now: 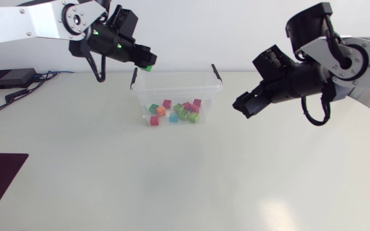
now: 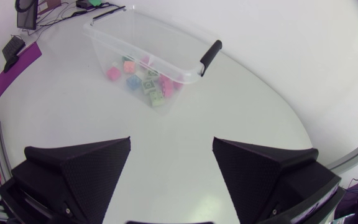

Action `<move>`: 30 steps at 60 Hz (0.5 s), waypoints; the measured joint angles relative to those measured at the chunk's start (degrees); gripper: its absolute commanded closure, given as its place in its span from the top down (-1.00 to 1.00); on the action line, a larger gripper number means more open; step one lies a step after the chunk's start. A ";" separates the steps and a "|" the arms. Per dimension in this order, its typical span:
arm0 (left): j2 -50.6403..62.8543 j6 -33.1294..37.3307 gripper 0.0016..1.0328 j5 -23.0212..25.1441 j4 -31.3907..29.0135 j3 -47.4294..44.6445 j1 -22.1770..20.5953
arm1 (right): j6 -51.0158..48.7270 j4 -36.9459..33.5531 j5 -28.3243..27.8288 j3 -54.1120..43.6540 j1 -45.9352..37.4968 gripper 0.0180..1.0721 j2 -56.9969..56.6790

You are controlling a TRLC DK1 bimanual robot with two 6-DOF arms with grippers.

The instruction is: Pick up the duplo bricks and place them in the container

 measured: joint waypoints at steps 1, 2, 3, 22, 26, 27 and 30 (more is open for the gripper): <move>1.62 -0.22 -0.44 -0.04 0.13 1.51 -0.42 | -0.15 0.39 0.02 -1.38 -0.37 0.85 -0.94; 2.47 -0.24 -0.44 -0.28 0.22 2.23 -0.61 | -0.15 0.55 0.00 -2.05 -0.55 0.86 -1.42; 3.52 -0.28 -0.44 -0.48 0.26 3.19 -0.90 | -0.15 0.66 0.00 -2.78 -0.76 0.85 -1.92; 14.84 -1.09 0.92 -5.70 0.63 10.43 -3.43 | -2.86 0.81 -0.04 -12.55 -5.25 0.90 -12.20; 14.82 -1.09 0.92 -6.08 0.61 10.43 -3.67 | -3.17 0.44 -0.07 -13.16 -5.40 0.90 -13.88; 14.75 -1.09 0.92 -6.12 0.61 10.43 -3.74 | -3.17 0.33 -0.07 -13.27 -5.40 0.90 -14.25; 14.47 -1.09 0.92 -6.27 0.42 10.43 -3.78 | -3.19 0.00 -0.04 -13.31 -5.51 0.90 -14.99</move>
